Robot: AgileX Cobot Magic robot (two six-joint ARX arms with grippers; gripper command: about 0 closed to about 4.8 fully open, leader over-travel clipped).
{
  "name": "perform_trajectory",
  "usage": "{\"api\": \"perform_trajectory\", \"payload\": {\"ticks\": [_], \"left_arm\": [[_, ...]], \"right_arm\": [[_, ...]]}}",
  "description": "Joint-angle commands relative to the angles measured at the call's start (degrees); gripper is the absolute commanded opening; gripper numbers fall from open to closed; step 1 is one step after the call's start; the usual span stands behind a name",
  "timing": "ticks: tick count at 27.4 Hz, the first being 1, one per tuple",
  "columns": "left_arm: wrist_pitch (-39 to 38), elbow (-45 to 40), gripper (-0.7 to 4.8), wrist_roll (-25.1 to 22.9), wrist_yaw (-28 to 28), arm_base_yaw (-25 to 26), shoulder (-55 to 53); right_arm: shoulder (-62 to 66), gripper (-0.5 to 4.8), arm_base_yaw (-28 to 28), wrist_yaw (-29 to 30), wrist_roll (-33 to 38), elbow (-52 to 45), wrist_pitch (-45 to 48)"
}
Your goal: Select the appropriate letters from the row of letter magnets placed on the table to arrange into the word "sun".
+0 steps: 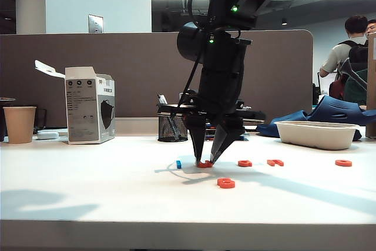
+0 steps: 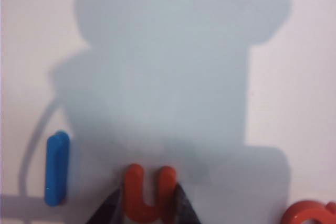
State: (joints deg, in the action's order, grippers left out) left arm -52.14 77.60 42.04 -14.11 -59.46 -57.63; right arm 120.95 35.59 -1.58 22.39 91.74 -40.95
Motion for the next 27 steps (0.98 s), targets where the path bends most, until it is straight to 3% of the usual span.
{"api": "perform_trajectory", "payload": {"ticks": [1, 27], "left_arm": [[0.3, 0.2, -0.03, -0.3, -0.2, 0.0, 0.1], [0.3, 0.2, -0.03, -0.3, -0.2, 0.0, 0.1]], "right_arm": [[1.2, 1.07, 0.3, 1.3, 0.0, -0.9, -1.8], [-1.1, 1.07, -0.3, 1.1, -1.5, 7.0, -9.7]]}}
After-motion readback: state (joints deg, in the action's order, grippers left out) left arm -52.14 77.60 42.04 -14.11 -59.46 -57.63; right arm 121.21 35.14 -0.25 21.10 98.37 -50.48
